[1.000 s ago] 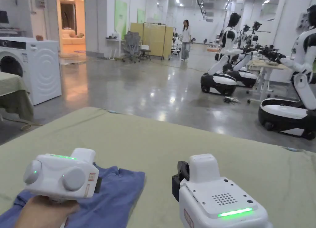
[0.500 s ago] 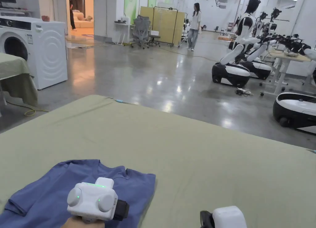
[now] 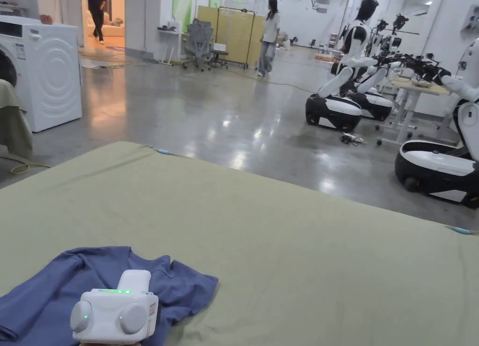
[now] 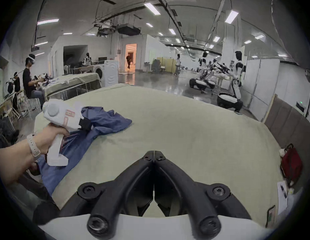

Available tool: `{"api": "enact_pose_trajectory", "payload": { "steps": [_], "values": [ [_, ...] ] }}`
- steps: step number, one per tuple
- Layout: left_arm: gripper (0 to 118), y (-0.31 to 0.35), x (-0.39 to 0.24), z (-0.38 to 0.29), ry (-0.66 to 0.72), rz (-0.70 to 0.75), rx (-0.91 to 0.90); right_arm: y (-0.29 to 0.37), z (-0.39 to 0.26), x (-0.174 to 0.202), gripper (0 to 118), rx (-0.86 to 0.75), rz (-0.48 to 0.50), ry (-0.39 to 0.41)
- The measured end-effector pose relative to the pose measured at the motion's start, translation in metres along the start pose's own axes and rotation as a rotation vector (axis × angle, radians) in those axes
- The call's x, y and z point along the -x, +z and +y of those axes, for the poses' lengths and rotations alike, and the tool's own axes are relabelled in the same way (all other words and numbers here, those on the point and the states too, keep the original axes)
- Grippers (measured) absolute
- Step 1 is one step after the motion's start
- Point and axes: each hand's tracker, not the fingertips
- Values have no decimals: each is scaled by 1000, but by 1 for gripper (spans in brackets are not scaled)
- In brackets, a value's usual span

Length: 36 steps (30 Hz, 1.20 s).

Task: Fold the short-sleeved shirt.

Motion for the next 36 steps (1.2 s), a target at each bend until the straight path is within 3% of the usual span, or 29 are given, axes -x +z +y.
{"api": "enact_pose_trajectory", "payload": {
  "steps": [5, 17, 21, 24, 27, 32, 33, 34, 35, 36],
  "values": [
    [0, 37, -85, 15, -144, -172, -57, 27, -7, -30, 3, -14, -47, -71],
    [0, 102, -378, -6, -345, -686, -81, 104, -58, -134, 3, -10, -274, -190],
    [0, 83, -468, -54, -474, -720, 42, 122, -78, -168, 3, 6, -346, -215],
    [0, 45, -514, -105, -564, -653, 166, 129, -94, -190, 3, 16, -377, -258],
    [0, 16, -530, -144, -619, -598, 261, 136, -102, -204, 3, 28, -394, -289],
    [2, 29, -516, -143, -593, -627, 196, 138, -106, -210, 3, 25, -394, -293],
    [13, 41, -508, -140, -603, -663, 140, 140, -105, -209, 3, 25, -388, -295],
    [40, 56, -496, -135, -611, -693, 105, 139, -104, -208, 3, 20, -380, -297],
    [83, 71, -484, -130, -605, -718, 76, 141, -103, -205, 3, 7, -369, -295],
    [118, 89, -470, -129, -611, -720, 36, 143, -100, -200, 3, -5, -360, -291]
  ]
}}
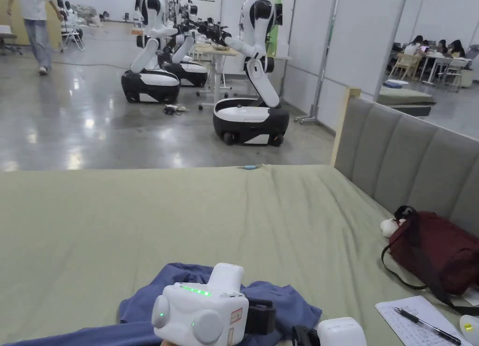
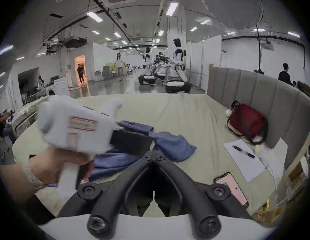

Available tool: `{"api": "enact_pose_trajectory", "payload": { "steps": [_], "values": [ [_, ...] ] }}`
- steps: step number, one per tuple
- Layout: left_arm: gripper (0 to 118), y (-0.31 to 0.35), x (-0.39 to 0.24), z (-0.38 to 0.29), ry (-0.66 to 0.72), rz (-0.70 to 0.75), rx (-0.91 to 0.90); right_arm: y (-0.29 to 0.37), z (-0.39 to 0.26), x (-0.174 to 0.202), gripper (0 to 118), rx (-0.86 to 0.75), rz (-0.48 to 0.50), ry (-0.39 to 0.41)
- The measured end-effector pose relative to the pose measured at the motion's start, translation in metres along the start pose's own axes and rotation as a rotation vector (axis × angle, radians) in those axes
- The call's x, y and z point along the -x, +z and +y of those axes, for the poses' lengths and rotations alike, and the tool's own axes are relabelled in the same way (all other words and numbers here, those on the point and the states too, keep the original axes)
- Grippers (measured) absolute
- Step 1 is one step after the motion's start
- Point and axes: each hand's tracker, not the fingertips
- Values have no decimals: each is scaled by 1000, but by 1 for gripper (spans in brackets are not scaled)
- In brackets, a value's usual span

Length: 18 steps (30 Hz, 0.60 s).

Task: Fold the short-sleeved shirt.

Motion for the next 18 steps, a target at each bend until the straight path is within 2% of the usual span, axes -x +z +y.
{"api": "enact_pose_trajectory", "payload": {
  "steps": [1, 2, 6, 8, 11, 13, 14, 15, 16, 17, 18],
  "values": [
    [116, 33, -3, -6, 13, -2, -108, 3, 1, 4, 3, -7, 9, 6],
    [117, 62, -6, -11, -63, 73, -205, 10, 6, 12, 3, -23, 23, 19],
    [117, 183, 8, -52, -83, 266, -398, 22, 8, 37, 3, -109, 66, 14],
    [117, 228, 16, -76, -65, 353, -432, 28, 8, 53, 3, -147, 94, 20],
    [117, 284, 34, -120, -33, 561, -447, 36, 4, 74, 3, -191, 128, 61],
    [110, 314, 52, -146, 0, 658, -407, 41, 2, 88, 3, -202, 146, 90],
    [94, 327, 62, -159, 17, 689, -393, 46, 2, 95, 3, -202, 148, 100],
    [49, 335, 69, -167, 26, 700, -365, 49, 0, 100, 3, -202, 156, 114],
    [10, 342, 76, -173, 30, 711, -337, 51, -1, 104, 3, -203, 163, 126],
    [0, 345, 83, -176, 29, 733, -307, 52, -2, 108, 3, -203, 157, 133],
    [0, 345, 89, -178, 46, 752, -289, 49, -2, 109, 3, -201, 154, 136]
  ]
}}
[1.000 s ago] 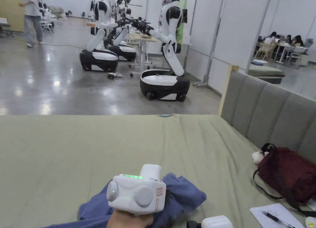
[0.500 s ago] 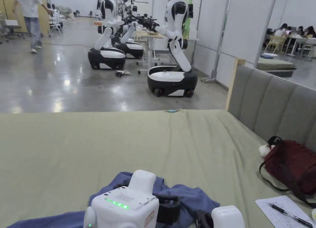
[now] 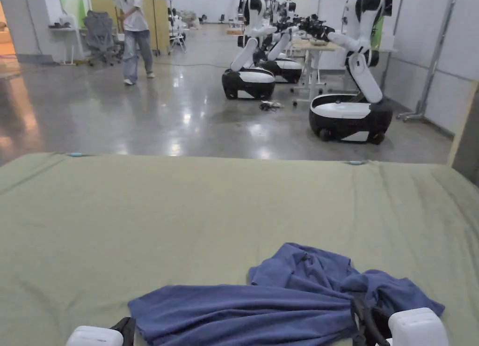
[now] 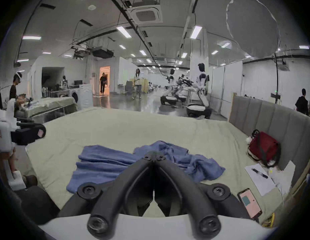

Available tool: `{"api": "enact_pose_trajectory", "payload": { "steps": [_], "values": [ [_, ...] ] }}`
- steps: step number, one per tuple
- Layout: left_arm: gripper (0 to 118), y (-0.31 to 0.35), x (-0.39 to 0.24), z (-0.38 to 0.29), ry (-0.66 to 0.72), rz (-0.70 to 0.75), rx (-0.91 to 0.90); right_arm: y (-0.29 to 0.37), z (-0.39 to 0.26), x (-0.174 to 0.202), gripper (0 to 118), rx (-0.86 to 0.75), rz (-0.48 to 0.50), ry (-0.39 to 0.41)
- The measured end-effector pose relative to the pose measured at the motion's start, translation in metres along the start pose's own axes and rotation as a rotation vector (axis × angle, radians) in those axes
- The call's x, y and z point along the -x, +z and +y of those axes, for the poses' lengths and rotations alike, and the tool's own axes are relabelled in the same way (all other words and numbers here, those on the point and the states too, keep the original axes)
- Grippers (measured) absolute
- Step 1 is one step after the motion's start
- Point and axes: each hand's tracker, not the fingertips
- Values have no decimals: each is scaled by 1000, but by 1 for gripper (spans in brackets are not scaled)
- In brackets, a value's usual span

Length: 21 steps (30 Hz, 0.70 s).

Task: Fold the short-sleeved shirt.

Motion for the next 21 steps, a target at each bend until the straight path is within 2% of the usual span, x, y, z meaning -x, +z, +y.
{"api": "enact_pose_trajectory", "payload": {
  "steps": [1, 3, 5, 10, 13, 14, 16, 17, 18, 19, 21],
  "values": [
    [0, -1, 4, 0, 13, -22, -15, 0, 0, 1, 3, 1, 2, -2],
    [0, -17, 11, 3, 60, -110, 69, 0, 1, 4, 3, 10, 13, -26],
    [0, -46, 14, 5, 38, -104, 125, -4, 0, 4, 3, 19, 17, -34],
    [0, -160, 32, -1, 30, -141, 321, -12, -8, 4, 3, 53, 11, -39],
    [1, -223, 38, -4, 0, -114, 408, -20, -13, 0, 3, 76, -2, -40],
    [11, -241, 40, -6, -3, -97, 424, -22, -14, -2, 3, 81, -6, -41],
    [104, -274, 43, -10, -8, -49, 455, -28, -16, -9, 3, 98, -17, -49],
    [118, -287, 45, -13, -11, -31, 496, -30, -17, -11, 3, 105, -23, -53],
    [114, -291, 46, -19, -10, -46, 459, -33, -19, -14, 3, 111, -28, -56],
    [114, -304, 48, -18, 3, -43, 478, -36, -21, -18, 3, 119, -32, -59],
    [113, -327, 52, -29, 14, -9, 584, -41, -24, -26, 3, 137, -44, -69]
  ]
}}
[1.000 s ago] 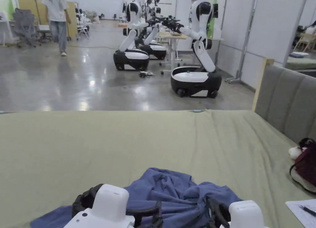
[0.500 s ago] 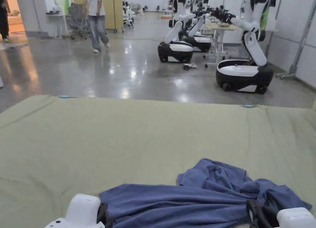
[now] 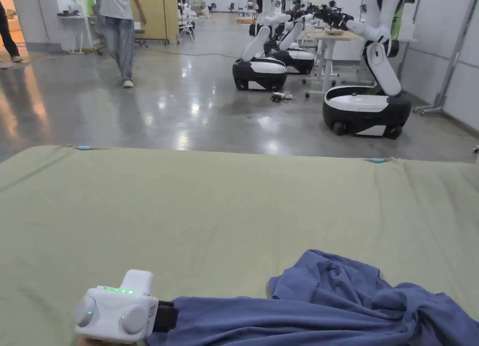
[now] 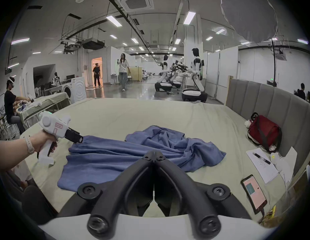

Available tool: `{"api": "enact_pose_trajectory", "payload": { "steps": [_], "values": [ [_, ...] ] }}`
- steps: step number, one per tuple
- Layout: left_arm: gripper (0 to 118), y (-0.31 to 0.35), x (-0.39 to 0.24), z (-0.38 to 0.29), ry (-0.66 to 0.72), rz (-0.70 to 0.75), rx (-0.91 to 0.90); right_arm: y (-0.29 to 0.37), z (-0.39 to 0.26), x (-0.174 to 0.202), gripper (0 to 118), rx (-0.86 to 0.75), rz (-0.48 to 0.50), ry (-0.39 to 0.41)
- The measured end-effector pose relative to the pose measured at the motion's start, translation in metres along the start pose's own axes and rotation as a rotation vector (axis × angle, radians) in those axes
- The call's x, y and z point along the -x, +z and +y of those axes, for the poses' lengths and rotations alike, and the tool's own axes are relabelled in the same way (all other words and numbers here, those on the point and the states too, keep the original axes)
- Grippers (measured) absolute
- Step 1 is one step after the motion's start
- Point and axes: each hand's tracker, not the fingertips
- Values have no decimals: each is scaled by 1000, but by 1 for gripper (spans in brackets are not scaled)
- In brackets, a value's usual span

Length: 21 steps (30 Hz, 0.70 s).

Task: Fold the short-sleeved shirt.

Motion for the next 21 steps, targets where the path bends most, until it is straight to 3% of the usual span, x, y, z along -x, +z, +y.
{"api": "enact_pose_trajectory", "payload": {
  "steps": [3, 4, 6, 8, 9, 11, 15, 20, 21],
  "values": [
    [110, -12, -5, -7, -5, -12, 22, -7, -4, -15, 3, 33, -18, -46],
    [103, -6, -9, -7, -3, -4, 18, -10, -5, -20, 3, 42, -22, -60],
    [73, 5, -19, -6, -50, -18, 2, -15, -7, -33, 3, 59, -43, -80],
    [23, 18, -27, -5, -101, -15, -24, -18, -7, -44, 3, 80, -64, -76],
    [23, 23, -34, -4, -122, -37, -28, -23, -8, -52, 3, 103, -93, -61],
    [7, 31, -44, -5, -155, -12, -45, -32, -8, -70, 3, 140, -116, -54],
    [6, 61, -44, -3, -133, -73, -95, -65, -7, -123, 3, 235, -191, -49],
    [6, 104, -39, 0, -91, -117, -176, -127, -4, -207, 4, 340, -285, -182],
    [6, 109, -40, 0, -94, -115, -180, -138, -5, -221, 15, 354, -304, -217]
  ]
}}
